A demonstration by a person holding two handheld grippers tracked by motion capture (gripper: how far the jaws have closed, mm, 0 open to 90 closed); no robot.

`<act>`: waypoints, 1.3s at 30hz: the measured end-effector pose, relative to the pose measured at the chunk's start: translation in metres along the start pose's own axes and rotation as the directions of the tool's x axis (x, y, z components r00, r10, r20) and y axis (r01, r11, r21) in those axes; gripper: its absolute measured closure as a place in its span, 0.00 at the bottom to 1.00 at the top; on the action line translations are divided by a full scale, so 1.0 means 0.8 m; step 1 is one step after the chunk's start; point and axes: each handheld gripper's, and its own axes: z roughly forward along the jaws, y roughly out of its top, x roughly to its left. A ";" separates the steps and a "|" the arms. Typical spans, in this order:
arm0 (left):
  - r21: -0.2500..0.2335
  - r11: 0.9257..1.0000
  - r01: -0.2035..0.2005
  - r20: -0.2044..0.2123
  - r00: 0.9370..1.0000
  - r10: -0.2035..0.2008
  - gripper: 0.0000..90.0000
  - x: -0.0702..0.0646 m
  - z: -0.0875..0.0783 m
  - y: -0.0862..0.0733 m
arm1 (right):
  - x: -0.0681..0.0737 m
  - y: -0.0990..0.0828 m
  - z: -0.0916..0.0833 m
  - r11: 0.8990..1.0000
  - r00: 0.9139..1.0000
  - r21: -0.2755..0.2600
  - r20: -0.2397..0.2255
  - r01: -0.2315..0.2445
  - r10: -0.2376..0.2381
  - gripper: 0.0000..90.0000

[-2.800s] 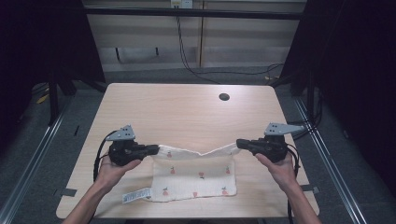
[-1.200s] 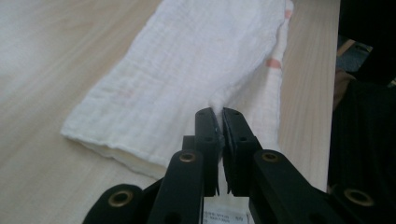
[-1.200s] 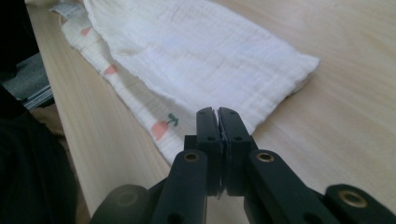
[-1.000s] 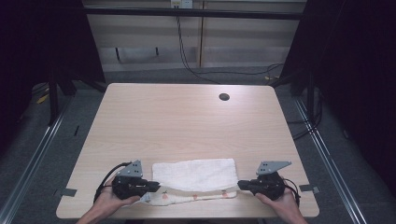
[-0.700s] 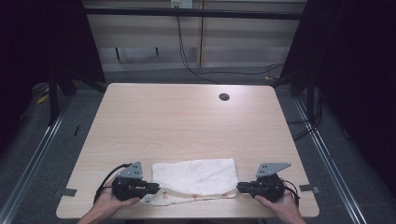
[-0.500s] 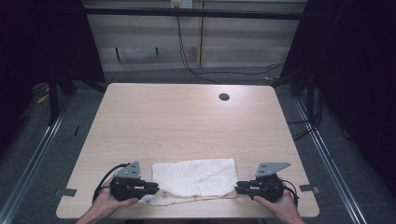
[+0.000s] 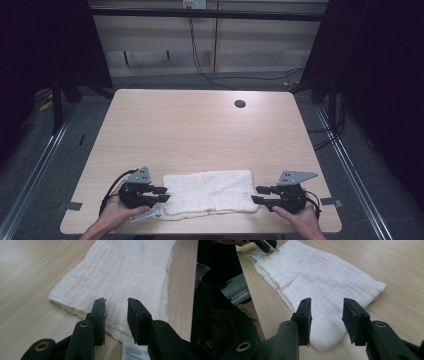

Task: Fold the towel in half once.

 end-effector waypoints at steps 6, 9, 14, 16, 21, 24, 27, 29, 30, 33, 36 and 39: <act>0.045 0.999 0.000 -0.001 1.000 0.000 0.70 0.005 0.011 -0.002 | -0.005 0.010 0.044 0.994 0.999 0.106 0.025 0.025 -0.028 0.63; 0.054 0.998 -0.011 -0.012 1.000 0.012 0.68 0.003 0.014 -0.001 | -0.008 0.014 0.055 0.992 0.999 0.121 0.026 0.029 -0.032 0.62; 0.051 0.998 -0.040 -0.022 0.999 0.041 0.77 0.004 0.017 -0.001 | -0.003 0.010 0.069 0.981 0.995 0.178 0.050 0.076 -0.086 0.69; 0.051 0.998 -0.038 -0.021 0.999 0.039 0.84 0.004 0.019 0.001 | -0.001 0.008 0.068 0.978 0.990 0.183 0.085 0.098 -0.115 0.84; 0.055 0.997 -0.054 -0.049 0.997 0.057 0.94 -0.004 0.035 0.013 | -0.008 0.005 0.062 0.984 0.993 0.173 0.096 0.051 -0.068 0.97; 0.055 0.997 -0.052 -0.045 0.997 0.054 0.95 -0.006 0.045 0.022 | -0.014 0.002 0.056 0.984 0.992 0.174 0.108 0.040 -0.059 0.98; 0.044 0.998 -0.033 -0.019 0.999 0.034 0.95 -0.007 0.057 0.030 | -0.023 -0.003 0.045 0.983 0.989 0.180 0.141 0.025 -0.050 0.98; 0.055 0.998 -0.044 -0.002 0.999 0.044 0.95 -0.008 0.065 0.038 | -0.031 -0.007 0.036 0.985 0.987 0.174 0.155 0.002 -0.029 0.98; 0.051 0.998 -0.047 -0.002 0.999 0.047 0.95 -0.009 0.069 0.040 | -0.035 -0.009 0.033 0.985 0.989 0.170 0.146 -0.014 -0.011 0.97; 0.051 0.997 -0.057 0.023 0.998 0.056 0.91 -0.011 0.071 0.042 | -0.040 -0.010 0.027 0.986 0.987 0.167 0.163 -0.030 0.003 0.85; 0.038 0.998 -0.048 0.046 0.998 0.046 0.78 -0.007 0.062 0.040 | -0.037 -0.005 0.023 0.991 0.987 0.131 0.161 -0.038 0.016 0.79; -0.018 1.000 -0.011 0.044 0.999 0.012 0.75 0.006 0.047 0.044 | -0.032 0.008 0.022 0.995 0.990 0.096 0.138 -0.025 0.012 0.76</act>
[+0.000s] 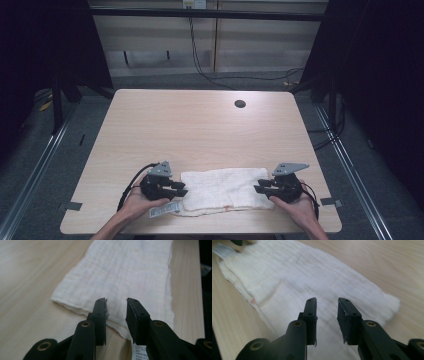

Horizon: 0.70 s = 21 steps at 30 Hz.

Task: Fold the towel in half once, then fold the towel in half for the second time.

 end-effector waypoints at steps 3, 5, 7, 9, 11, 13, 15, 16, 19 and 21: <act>-0.024 0.999 0.024 -0.011 1.000 -0.025 0.71 0.008 -0.009 -0.001 | 0.008 0.011 0.008 1.000 0.999 -0.014 -0.038 0.004 -0.005 0.73; -0.031 0.998 0.046 -0.032 0.998 -0.047 0.67 0.015 -0.014 -0.002 | 0.019 0.017 0.015 0.999 0.998 -0.020 -0.064 0.027 -0.028 0.70; -0.035 0.998 0.061 -0.056 0.997 -0.062 0.65 0.021 -0.018 -0.001 | 0.033 0.023 0.019 0.999 0.993 -0.031 -0.112 0.026 -0.030 0.66; -0.059 0.995 0.084 -0.058 0.994 -0.088 0.63 0.027 -0.024 -0.001 | 0.045 0.027 0.024 0.998 0.989 -0.030 -0.141 0.051 -0.055 0.61; -0.069 0.994 0.090 -0.091 0.991 -0.096 0.61 0.032 -0.029 -0.001 | 0.055 0.030 0.030 0.998 0.983 -0.030 -0.171 0.064 -0.068 0.60; -0.076 0.992 0.096 -0.112 0.988 -0.104 0.59 0.035 -0.034 -0.001 | 0.067 0.034 0.039 0.997 0.977 -0.019 -0.196 0.080 -0.082 0.59; -0.098 0.989 0.108 -0.121 0.985 -0.119 0.58 0.039 -0.041 -0.002 | 0.075 0.038 0.046 0.995 0.973 -0.017 -0.212 0.094 -0.096 0.59; -0.104 0.988 0.113 -0.120 0.985 -0.125 0.58 0.040 -0.043 -0.002 | 0.080 0.041 0.050 0.995 0.970 -0.014 -0.221 0.100 -0.100 0.59; -0.092 0.989 0.118 -0.121 0.984 -0.129 0.51 0.046 -0.041 -0.002 | 0.090 0.049 0.061 0.993 0.961 -0.012 -0.253 0.116 -0.115 0.60; -0.076 0.993 0.092 -0.127 0.987 -0.101 0.51 0.046 -0.038 0.002 | 0.098 0.055 0.070 0.992 0.953 -0.006 -0.277 0.127 -0.124 0.63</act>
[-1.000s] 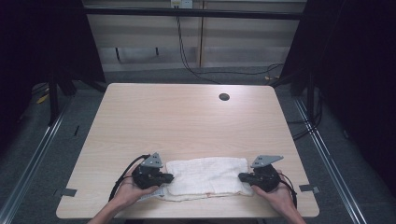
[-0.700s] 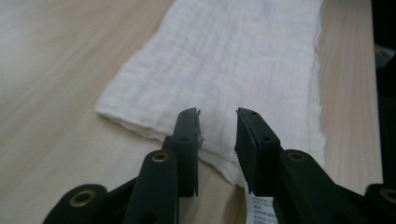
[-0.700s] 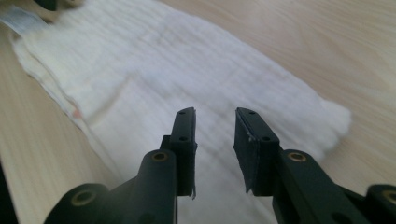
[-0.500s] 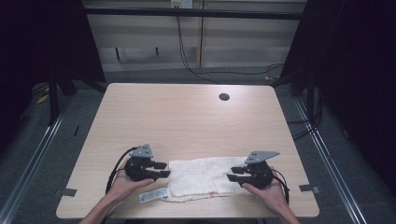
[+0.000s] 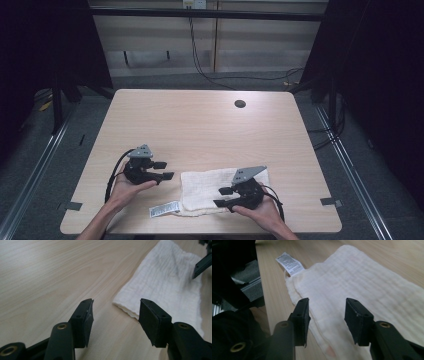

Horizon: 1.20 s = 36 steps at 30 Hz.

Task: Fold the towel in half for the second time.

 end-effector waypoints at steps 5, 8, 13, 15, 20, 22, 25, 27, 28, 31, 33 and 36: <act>0.008 1.000 0.000 0.014 1.000 0.000 0.54 -0.002 0.014 0.017 | 0.012 0.017 0.012 0.999 0.999 0.002 -0.027 0.045 -0.044 0.65; 0.040 0.999 -0.024 0.009 1.000 0.023 0.54 -0.007 0.025 0.024 | 0.019 0.031 0.012 0.998 0.998 0.009 -0.034 0.062 -0.062 0.66; 0.027 0.999 -0.025 0.027 0.999 0.024 0.55 -0.009 0.041 0.029 | 0.027 0.047 0.021 0.995 0.994 0.022 -0.051 0.094 -0.092 0.71; 0.033 0.998 -0.056 0.030 0.998 0.055 0.57 -0.016 0.044 0.030 | 0.030 0.049 0.030 0.994 0.993 0.019 -0.063 0.103 -0.102 0.72; 0.027 0.997 -0.072 0.043 0.997 0.071 0.55 -0.025 0.043 0.036 | 0.037 0.055 0.059 0.992 0.988 0.049 -0.104 0.119 -0.114 0.71; 0.018 0.999 -0.050 0.042 0.998 0.049 0.53 -0.021 0.046 0.034 | 0.039 0.057 0.066 0.992 0.987 0.038 -0.116 0.118 -0.113 0.71; 0.028 0.999 -0.042 0.037 0.998 0.041 0.53 -0.017 0.049 0.031 | 0.042 0.056 0.076 0.991 0.986 0.037 -0.108 0.130 -0.126 0.76; 0.031 0.998 -0.047 0.040 0.998 0.046 0.54 -0.018 0.046 0.032 | 0.044 0.054 0.082 0.988 0.983 0.043 -0.119 0.148 -0.142 0.79; 0.023 0.999 -0.043 0.044 0.998 0.042 0.54 -0.019 0.045 0.032 | 0.045 0.053 0.085 0.989 0.983 0.038 -0.118 0.144 -0.139 0.79; 0.019 0.999 -0.038 0.035 0.999 0.038 0.53 -0.018 0.042 0.032 | 0.045 0.051 0.091 0.989 0.984 0.039 -0.115 0.143 -0.138 0.77; 0.022 0.999 -0.042 0.036 0.999 0.041 0.53 -0.016 0.042 0.032 | 0.047 0.049 0.097 0.987 0.983 0.051 -0.115 0.150 -0.143 0.75; 0.024 0.999 -0.044 0.031 0.999 0.044 0.53 -0.014 0.041 0.031 | 0.050 0.042 0.104 0.983 0.982 0.074 -0.100 0.168 -0.161 0.72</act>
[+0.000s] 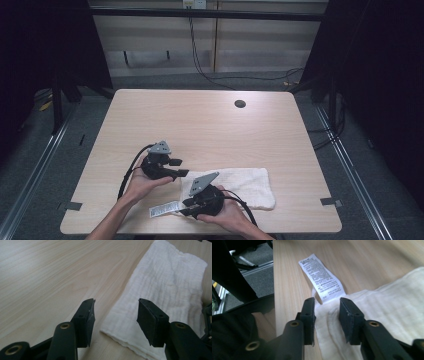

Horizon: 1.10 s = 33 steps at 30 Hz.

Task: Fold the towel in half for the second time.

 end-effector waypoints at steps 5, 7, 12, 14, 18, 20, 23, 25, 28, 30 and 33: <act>0.000 1.000 0.024 -0.013 1.000 -0.024 0.53 0.010 -0.004 -0.006 | 0.006 -0.003 0.006 0.999 0.999 0.010 -0.001 0.038 -0.038 0.63; 0.000 1.000 0.029 -0.014 0.999 -0.029 0.53 0.013 -0.004 -0.008 | 0.014 -0.003 0.007 0.997 0.997 0.021 0.027 0.078 -0.079 0.63; 0.002 0.999 0.043 -0.021 0.999 -0.043 0.52 0.016 -0.004 -0.009 | 0.018 -0.005 0.008 0.994 0.992 0.024 0.075 0.105 -0.106 0.72; 0.012 0.999 0.043 -0.018 0.999 -0.042 0.51 0.015 -0.003 -0.011 | 0.016 -0.005 0.008 0.993 0.989 0.021 0.084 0.119 -0.120 0.77; 0.035 0.999 0.028 0.002 1.000 -0.028 0.53 0.013 0.004 -0.012 | 0.014 -0.004 0.008 0.993 0.989 0.027 0.088 0.114 -0.116 0.84; 0.047 0.999 0.010 0.011 1.000 -0.011 0.61 0.011 0.007 -0.011 | 0.011 -0.002 0.007 0.994 0.990 0.031 0.090 0.104 -0.107 0.90; 0.058 0.998 0.010 0.027 1.000 -0.011 0.60 0.010 0.010 -0.012 | 0.005 -0.003 0.007 0.998 0.996 0.022 0.066 0.065 -0.067 0.91; 0.071 0.997 0.005 0.029 1.000 -0.007 0.60 0.009 0.012 -0.013 | 0.006 -0.002 0.007 0.998 0.996 0.025 0.070 0.055 -0.056 0.91; 0.093 0.996 -0.009 0.028 1.000 0.006 0.60 0.009 0.014 -0.013 | 0.002 -0.004 0.006 1.000 0.998 0.007 0.056 0.026 -0.026 0.92; 0.094 0.996 -0.007 0.036 0.999 0.003 0.60 0.010 0.016 -0.014 | 0.002 -0.004 0.006 1.000 0.998 0.010 0.055 0.028 -0.028 0.92; 0.114 0.993 -0.014 0.039 0.999 0.010 0.60 0.009 0.020 -0.015 | 0.001 -0.004 0.006 1.000 0.998 0.014 0.054 0.028 -0.029 0.92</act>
